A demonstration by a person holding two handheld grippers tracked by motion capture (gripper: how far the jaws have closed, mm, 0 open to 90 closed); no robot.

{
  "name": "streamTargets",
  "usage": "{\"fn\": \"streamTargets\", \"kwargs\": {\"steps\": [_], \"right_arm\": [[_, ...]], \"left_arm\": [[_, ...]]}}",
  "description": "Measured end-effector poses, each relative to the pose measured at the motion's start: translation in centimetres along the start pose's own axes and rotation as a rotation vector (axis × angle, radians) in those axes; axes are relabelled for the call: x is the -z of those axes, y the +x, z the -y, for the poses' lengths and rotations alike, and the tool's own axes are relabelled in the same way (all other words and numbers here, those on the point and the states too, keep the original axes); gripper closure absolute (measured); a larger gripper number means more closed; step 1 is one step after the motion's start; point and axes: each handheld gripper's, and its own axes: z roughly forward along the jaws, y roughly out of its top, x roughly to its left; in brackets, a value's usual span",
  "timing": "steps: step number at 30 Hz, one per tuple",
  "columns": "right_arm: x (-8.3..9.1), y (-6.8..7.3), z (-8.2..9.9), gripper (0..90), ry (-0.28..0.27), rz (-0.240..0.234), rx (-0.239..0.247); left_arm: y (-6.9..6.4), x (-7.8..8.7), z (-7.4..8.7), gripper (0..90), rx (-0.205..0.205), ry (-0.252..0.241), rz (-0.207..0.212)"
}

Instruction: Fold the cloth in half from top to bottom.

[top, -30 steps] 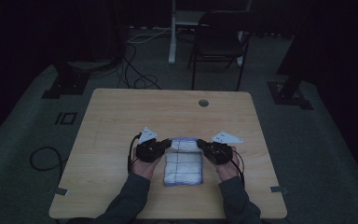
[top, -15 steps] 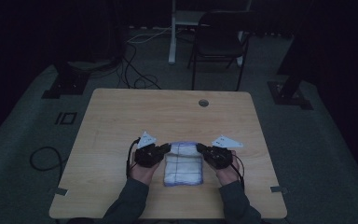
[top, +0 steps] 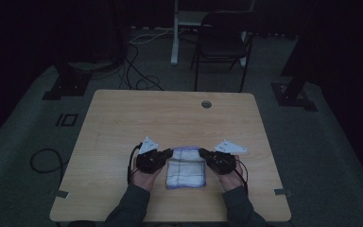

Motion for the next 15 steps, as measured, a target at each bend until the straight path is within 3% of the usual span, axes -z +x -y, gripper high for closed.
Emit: {"fn": "streamTargets", "kwargs": {"steps": [15], "right_arm": [[0.22, 0.52, 0.84, 86.3, 0.011, -0.013, -0.001]], "left_arm": [[-0.29, 0.34, 0.85, 85.5, -0.009, 0.018, 0.003]]}}
